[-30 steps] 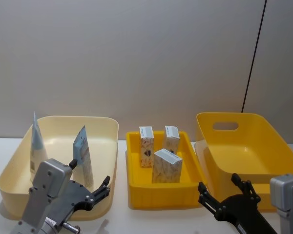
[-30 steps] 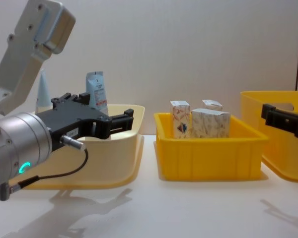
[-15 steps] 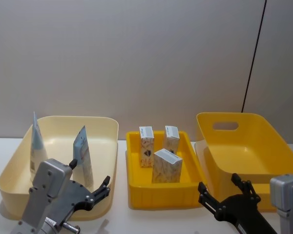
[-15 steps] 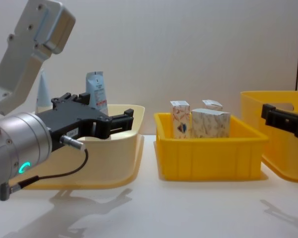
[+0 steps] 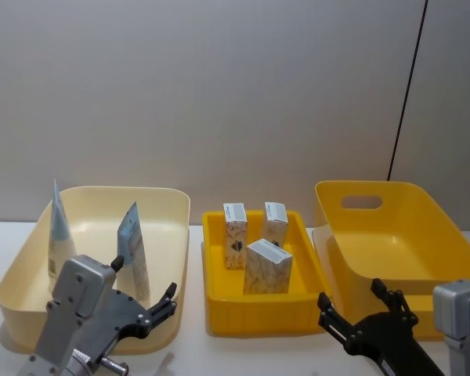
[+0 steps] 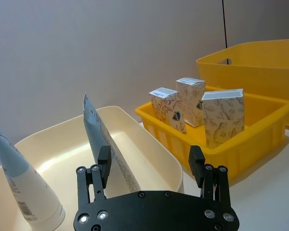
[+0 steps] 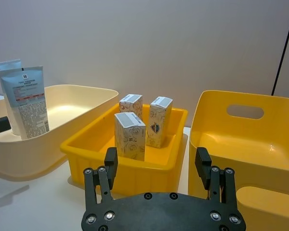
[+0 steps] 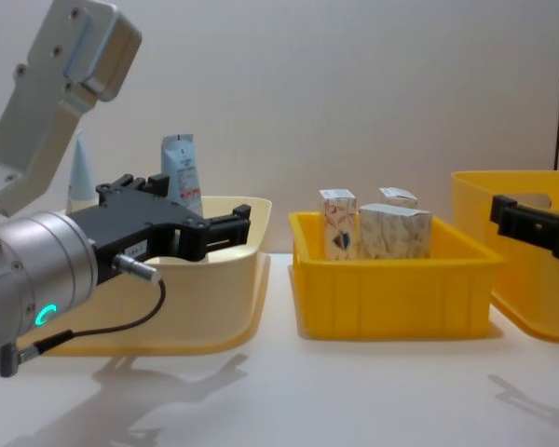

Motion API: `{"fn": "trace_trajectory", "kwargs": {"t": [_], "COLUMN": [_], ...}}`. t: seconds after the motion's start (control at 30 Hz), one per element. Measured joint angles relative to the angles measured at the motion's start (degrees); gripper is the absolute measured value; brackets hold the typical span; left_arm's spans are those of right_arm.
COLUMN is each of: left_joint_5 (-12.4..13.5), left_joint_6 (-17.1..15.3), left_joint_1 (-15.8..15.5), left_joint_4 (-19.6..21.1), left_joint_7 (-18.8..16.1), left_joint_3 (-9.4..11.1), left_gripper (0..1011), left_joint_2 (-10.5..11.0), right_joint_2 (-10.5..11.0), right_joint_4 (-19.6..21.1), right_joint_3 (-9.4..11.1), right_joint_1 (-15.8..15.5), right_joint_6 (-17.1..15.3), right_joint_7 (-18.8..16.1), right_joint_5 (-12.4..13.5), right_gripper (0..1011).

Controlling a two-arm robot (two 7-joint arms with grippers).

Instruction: Bimanual collaborative sorting of washing and personal care products

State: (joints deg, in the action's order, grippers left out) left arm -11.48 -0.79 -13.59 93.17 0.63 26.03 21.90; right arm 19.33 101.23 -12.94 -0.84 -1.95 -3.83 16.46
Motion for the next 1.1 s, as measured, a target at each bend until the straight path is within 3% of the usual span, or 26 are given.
{"fn": "trace_trajectory", "kwargs": {"t": [0.77, 1.1], "left_joint_5": [0.0, -0.9], "left_joint_6": [0.0, -2.2], "left_joint_1": [0.0, 0.3], "left_joint_4": [0.0, 1.4], "left_joint_7": [0.0, -0.6], "left_joint_3": [-0.1, -1.6], "left_gripper": [1003, 1003], "left_joint_2": [0.0, -0.5], "right_joint_2": [0.0, 0.0], "right_joint_4": [0.0, 0.0], "right_joint_3": [0.0, 0.0], "right_joint_1": [0.0, 0.0], "right_joint_6": [0.0, 0.0], "right_joint_7": [0.0, 0.0], "right_joint_5": [0.0, 0.0], "right_gripper": [1001, 1001]}}
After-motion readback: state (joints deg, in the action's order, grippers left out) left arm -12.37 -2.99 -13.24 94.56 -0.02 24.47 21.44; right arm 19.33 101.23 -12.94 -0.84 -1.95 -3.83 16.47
